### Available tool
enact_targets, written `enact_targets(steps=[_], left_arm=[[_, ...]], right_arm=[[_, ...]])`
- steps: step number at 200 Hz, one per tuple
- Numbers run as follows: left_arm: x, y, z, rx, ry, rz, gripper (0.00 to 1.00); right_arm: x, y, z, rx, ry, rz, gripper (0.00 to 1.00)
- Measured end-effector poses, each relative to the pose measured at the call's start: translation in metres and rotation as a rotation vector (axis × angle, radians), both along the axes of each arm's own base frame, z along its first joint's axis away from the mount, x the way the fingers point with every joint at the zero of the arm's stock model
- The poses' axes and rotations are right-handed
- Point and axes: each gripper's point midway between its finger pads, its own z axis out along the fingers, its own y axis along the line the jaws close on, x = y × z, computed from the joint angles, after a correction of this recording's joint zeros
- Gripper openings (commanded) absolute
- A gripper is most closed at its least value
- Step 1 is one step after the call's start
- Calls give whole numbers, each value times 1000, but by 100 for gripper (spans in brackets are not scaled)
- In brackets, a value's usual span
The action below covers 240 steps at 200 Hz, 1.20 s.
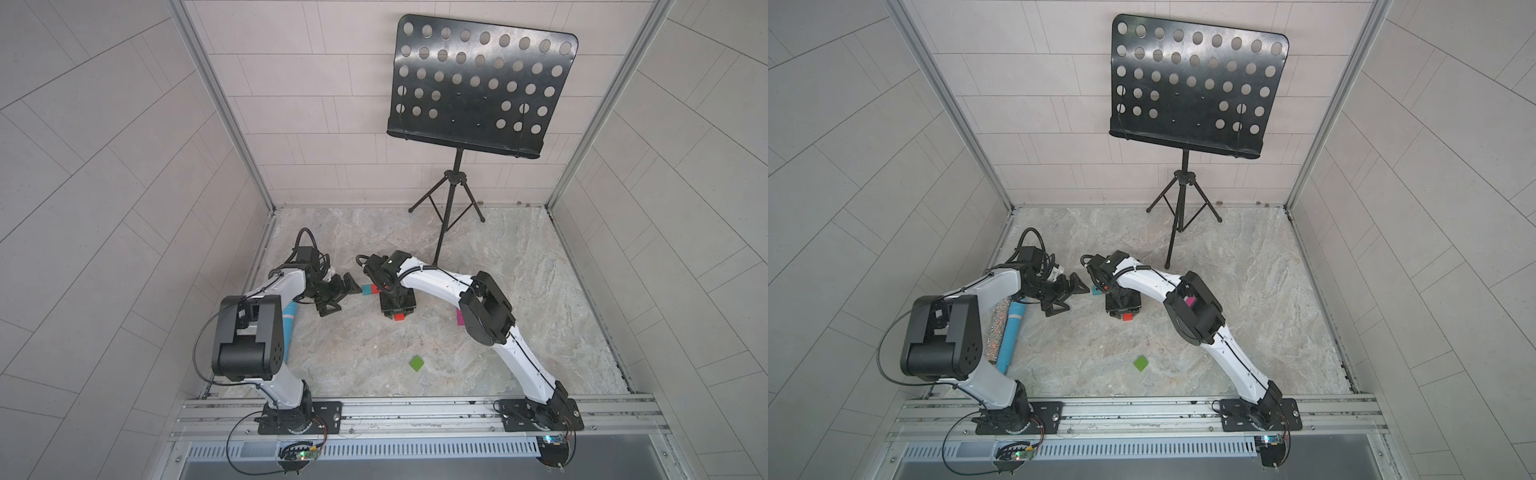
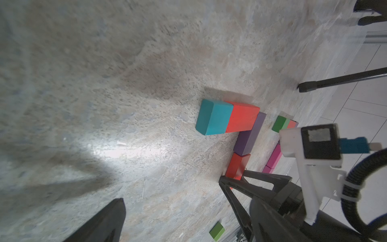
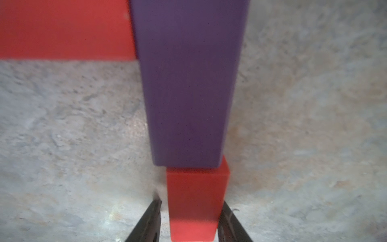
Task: Assemble the number 7 with building blocks
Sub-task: Move the building block to the center of the board.
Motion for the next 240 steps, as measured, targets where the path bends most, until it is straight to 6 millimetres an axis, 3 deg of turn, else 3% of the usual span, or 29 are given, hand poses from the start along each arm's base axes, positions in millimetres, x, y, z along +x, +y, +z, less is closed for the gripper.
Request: enact_targets(steps=[62,240], left_arm=[[0,0,0,0,0,0,100],[0,0,-1,0,-2,0,100]], right_arm=[[4,0,1,-2,-20,0,39],[8,0,1,-7,-38,0,38]])
